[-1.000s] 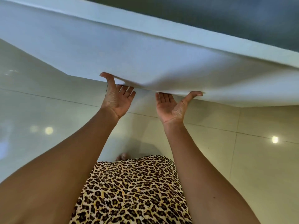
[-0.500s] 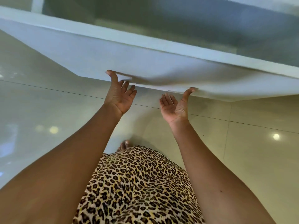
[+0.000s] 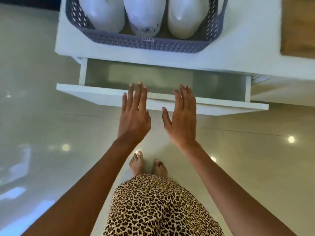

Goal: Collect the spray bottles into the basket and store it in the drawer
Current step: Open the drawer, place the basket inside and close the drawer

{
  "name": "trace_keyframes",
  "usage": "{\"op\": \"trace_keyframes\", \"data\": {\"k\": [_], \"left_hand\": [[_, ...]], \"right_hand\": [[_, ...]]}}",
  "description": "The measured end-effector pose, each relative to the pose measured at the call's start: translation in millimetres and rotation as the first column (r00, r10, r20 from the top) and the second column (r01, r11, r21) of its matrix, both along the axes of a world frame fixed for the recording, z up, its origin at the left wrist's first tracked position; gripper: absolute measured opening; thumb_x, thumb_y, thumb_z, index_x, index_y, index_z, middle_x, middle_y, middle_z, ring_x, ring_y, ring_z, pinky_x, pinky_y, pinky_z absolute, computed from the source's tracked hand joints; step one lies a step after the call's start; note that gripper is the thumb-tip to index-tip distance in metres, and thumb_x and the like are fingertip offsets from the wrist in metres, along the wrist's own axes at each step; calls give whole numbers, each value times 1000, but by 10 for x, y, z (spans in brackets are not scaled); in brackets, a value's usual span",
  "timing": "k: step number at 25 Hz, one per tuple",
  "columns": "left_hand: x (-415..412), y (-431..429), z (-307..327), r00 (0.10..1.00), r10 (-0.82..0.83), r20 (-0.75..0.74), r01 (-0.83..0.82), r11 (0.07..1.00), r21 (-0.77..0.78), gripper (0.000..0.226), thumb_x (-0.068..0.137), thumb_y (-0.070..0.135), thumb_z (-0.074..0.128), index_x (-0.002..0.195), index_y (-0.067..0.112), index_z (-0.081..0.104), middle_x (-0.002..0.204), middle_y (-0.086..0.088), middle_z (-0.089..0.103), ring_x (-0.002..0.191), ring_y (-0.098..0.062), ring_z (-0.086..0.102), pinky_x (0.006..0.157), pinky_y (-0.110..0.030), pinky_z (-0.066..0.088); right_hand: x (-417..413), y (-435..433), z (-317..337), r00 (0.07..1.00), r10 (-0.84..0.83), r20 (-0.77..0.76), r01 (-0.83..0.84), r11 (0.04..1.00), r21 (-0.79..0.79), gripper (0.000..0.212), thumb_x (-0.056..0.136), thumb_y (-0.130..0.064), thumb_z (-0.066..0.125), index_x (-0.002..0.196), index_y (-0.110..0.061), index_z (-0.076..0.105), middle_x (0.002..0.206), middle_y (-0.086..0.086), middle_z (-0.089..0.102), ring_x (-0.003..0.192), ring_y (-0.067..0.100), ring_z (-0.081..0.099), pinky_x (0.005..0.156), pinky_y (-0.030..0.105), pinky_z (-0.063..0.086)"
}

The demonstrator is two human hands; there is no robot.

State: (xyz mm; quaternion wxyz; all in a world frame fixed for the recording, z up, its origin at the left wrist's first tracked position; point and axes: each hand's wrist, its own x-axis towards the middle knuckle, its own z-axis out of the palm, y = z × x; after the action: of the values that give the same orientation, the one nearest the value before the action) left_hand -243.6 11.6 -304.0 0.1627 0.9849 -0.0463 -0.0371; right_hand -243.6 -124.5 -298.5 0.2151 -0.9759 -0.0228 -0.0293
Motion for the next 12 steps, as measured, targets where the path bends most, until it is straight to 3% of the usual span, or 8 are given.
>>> {"op": "trace_keyframes", "data": {"k": [3,8,12], "left_hand": [[134,122,-68,992,-13,-126,40,976,216,84,86,16,47,144,5,-13,156,-16,-12,143,-32,-13,114,-43,-9],[92,92,-71,982,-22,-190,70,965,251,89,78,14,48,143,4,-13,155,-18,-12,143,-34,-13,114,-44,-8],[-25,139,34,952,-54,-302,125,967,220,92,77,14,49,142,4,-16,154,-18,-19,141,-35,-18,115,-45,-7]], "right_hand": [[194,-183,-101,956,121,-268,-186,955,-232,74,94,-53,31,146,-4,10,157,15,9,146,30,2,119,44,1],[139,-155,-201,957,99,-274,-177,944,-277,72,95,-52,26,145,-3,12,157,14,14,146,29,6,118,41,-2],[-9,-146,-125,925,103,-365,-208,942,-262,71,96,-48,27,146,-4,4,158,13,7,146,28,0,118,41,-5]]}}
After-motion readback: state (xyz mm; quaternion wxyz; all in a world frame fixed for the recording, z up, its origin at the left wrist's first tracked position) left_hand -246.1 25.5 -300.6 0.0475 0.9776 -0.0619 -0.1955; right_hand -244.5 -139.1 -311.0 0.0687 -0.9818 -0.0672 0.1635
